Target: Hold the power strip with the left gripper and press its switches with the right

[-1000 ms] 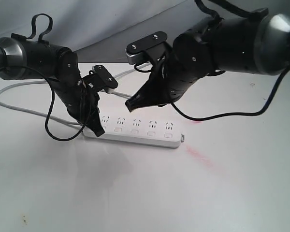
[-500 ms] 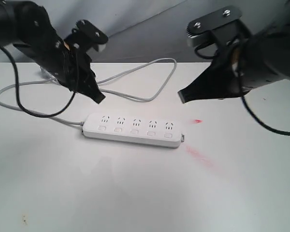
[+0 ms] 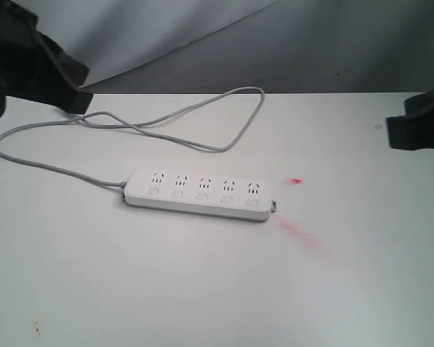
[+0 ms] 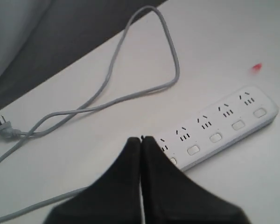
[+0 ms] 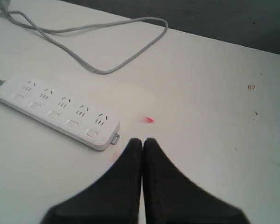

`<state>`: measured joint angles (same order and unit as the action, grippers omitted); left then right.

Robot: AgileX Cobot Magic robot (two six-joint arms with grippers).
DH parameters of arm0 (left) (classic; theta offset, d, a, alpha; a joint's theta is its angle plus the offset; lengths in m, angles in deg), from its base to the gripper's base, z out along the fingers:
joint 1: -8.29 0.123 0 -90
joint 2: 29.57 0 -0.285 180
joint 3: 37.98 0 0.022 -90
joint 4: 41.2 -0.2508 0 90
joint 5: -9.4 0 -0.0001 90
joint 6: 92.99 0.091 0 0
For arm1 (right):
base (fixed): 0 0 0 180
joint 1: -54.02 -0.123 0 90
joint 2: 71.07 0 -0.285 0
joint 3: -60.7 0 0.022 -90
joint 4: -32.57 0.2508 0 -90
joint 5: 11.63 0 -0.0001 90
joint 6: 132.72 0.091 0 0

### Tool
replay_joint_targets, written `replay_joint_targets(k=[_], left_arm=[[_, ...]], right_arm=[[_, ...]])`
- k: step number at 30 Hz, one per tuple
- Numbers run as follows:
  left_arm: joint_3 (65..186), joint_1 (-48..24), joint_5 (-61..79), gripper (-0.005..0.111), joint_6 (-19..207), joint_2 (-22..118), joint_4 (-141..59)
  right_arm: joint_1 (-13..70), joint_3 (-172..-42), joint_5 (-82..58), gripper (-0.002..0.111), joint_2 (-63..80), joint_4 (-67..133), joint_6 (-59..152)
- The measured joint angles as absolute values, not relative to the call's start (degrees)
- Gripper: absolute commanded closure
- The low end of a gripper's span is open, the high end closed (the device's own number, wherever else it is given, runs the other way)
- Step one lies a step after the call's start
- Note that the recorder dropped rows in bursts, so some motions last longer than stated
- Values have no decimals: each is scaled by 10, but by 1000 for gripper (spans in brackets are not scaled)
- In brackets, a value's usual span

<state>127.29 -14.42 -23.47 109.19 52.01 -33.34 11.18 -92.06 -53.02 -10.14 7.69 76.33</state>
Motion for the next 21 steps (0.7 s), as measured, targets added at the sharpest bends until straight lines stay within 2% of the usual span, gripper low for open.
replay_joint_targets(k=[15, 21], left_arm=[[1009, -144, -50, 107, 970, 204, -333], [927, -144, -30, 107, 967, 82, -338]], right_arm=[[112, -759, -504, 108, -408, 69, 810], [112, -709, -498, 108, -517, 47, 826]])
